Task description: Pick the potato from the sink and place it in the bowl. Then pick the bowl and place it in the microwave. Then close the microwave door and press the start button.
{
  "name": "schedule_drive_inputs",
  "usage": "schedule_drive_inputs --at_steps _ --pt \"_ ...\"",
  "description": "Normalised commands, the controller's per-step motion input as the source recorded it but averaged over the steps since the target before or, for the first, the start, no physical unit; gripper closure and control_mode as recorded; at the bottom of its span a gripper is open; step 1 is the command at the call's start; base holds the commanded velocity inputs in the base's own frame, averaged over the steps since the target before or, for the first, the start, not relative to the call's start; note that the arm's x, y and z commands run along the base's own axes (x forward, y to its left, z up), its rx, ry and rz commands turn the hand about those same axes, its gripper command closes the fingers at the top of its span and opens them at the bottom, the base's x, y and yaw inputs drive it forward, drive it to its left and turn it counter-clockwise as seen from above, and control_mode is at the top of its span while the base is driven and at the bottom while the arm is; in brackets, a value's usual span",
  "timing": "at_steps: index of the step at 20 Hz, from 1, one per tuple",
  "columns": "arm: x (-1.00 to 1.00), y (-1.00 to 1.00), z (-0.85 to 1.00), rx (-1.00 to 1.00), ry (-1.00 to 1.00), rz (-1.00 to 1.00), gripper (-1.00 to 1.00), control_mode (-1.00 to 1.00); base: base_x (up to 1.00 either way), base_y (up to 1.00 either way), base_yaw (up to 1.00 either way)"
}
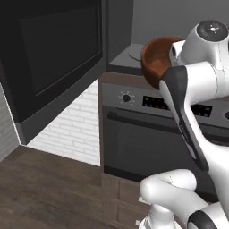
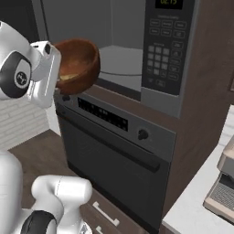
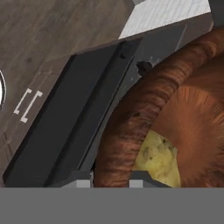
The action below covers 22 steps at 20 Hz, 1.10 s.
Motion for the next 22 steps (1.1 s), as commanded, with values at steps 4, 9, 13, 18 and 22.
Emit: schedule_drive_inputs --at_steps 4,9,13,18,22 --pt "0.9 -0.1 0.2 0.0 -0.07 -0.02 1.0 -1.0 0.0 0.0 0.0" --pt "0.8 -0.15 0.22 0.0 -0.13 -0.03 1.0 -1.0 0.0 0.0 0.0" --pt "0.64 -0.07 0.24 0.03 -0.13 -0.02 1.0 -1.0 0.0 0.0 0.0" --pt "0.85 -0.09 0.06 0.05 -0.01 -0.02 1.0 -1.0 0.0 0.0 0.0" --pt "0.72 -0.38 0.0 0.04 -0.01 -0.01 1.0 -1.0 0.0 0.0 0.0"
